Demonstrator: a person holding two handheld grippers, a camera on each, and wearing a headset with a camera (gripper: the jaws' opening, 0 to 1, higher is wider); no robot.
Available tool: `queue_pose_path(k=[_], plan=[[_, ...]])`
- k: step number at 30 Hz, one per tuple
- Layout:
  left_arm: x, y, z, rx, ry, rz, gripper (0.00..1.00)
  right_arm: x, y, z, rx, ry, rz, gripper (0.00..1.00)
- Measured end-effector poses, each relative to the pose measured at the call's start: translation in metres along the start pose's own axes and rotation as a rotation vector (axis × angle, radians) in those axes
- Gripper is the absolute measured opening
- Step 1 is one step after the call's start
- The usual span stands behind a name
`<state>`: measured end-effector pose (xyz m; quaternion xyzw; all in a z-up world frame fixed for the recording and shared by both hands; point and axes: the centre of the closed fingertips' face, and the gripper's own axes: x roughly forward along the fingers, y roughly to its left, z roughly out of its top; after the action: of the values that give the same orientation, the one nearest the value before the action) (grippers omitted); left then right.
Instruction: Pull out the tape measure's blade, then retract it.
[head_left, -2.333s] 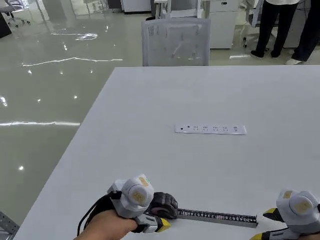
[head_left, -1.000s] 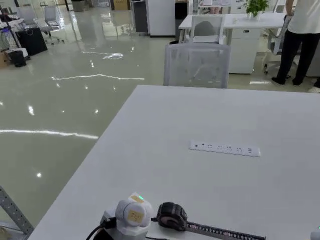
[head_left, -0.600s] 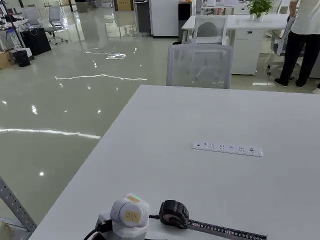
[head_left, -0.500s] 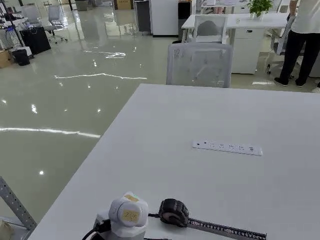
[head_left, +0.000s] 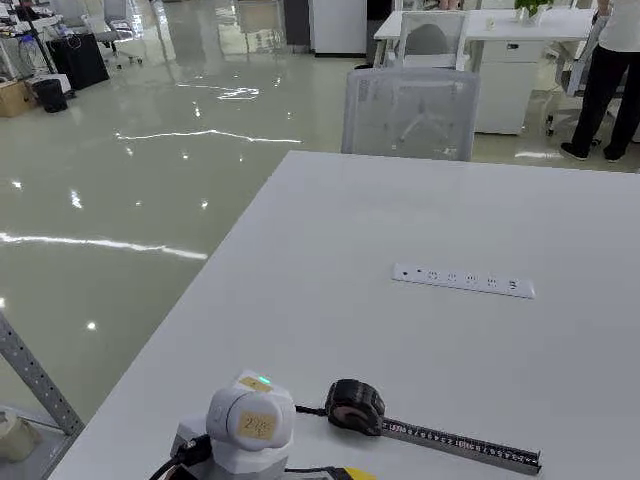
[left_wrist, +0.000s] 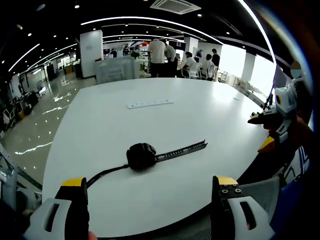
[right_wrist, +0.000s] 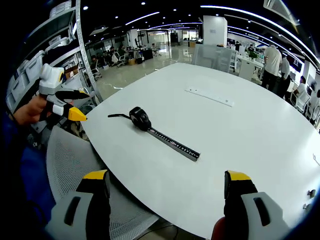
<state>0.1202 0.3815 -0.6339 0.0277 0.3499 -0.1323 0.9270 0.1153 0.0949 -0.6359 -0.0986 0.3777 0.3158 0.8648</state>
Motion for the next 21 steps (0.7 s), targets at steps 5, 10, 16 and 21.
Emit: queue_pose_path(k=[5,10,16,21], plan=[[-0.011,0.001,0.000,0.000,-0.004,0.018,1.00,-0.011,0.004,0.003,0.002,-0.004,-0.014,0.93],[-0.019,-0.002,0.000,-0.001,-0.008,0.029,1.00,-0.019,0.005,0.007,-0.006,-0.014,-0.023,0.94],[-0.023,-0.004,-0.004,0.004,0.002,0.034,1.00,-0.025,0.013,0.010,-0.032,-0.023,-0.018,0.95],[-0.023,-0.003,-0.004,-0.003,-0.007,0.040,1.00,-0.021,0.013,0.010,-0.049,-0.018,-0.012,0.97]])
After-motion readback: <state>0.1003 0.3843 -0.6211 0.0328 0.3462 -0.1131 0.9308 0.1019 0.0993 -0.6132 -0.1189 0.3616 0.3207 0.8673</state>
